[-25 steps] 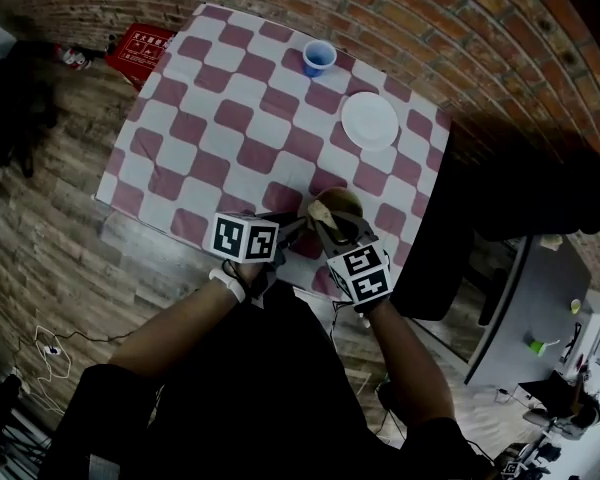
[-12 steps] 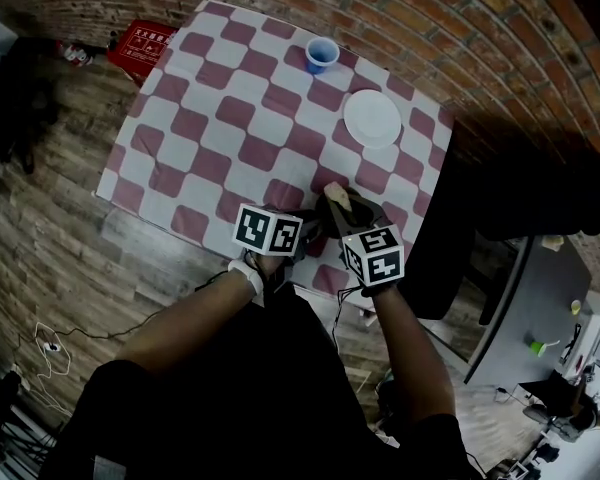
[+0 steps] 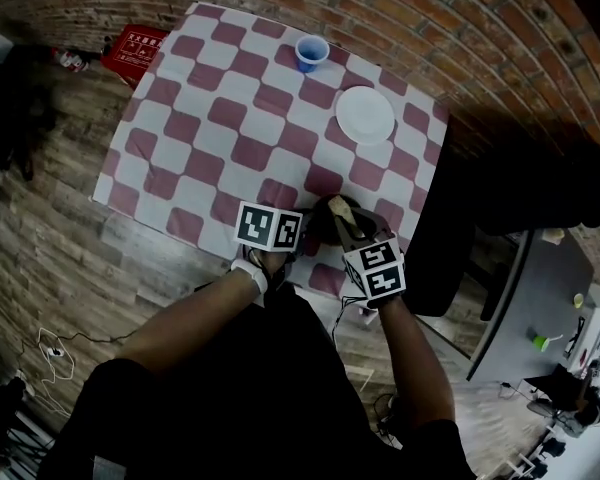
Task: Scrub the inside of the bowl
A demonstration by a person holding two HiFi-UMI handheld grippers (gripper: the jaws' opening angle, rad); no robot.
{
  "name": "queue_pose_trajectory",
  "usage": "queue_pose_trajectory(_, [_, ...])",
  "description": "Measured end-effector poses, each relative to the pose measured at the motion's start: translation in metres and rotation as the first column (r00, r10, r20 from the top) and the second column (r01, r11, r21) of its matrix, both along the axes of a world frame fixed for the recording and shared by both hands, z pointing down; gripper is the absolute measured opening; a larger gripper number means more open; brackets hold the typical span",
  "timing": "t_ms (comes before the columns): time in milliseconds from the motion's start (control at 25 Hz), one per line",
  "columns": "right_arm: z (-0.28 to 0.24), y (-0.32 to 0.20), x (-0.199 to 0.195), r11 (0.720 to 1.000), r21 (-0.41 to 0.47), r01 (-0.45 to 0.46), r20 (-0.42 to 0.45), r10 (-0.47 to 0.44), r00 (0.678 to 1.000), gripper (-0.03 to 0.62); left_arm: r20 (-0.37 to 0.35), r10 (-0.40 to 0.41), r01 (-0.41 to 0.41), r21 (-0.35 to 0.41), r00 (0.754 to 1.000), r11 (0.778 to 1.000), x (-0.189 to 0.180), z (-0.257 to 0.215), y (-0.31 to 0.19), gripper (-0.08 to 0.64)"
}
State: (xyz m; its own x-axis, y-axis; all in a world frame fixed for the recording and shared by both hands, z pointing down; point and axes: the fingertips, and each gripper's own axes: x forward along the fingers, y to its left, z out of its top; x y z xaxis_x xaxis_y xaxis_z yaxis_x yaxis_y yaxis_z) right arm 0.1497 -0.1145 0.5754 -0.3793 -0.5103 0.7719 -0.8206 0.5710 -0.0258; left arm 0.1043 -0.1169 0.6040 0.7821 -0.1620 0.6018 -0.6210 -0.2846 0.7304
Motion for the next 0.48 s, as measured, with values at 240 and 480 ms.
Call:
queue_pose_trajectory(240, [0.010,0.004,-0.025,0.999,-0.045,-0.019,0.095,0.023,0.995,0.087,0.037,0.008,-0.008,-0.001,0.999,1.000,-0.004,-0.002,0.002,0.026])
queue_pose_trajectory(480, [0.016,-0.011,-0.026,0.995,-0.072,-0.064,0.175,0.076,0.982,0.087,0.050,-0.026,0.028,-0.040,0.998,0.999,-0.018,-0.004,-0.005,0.028])
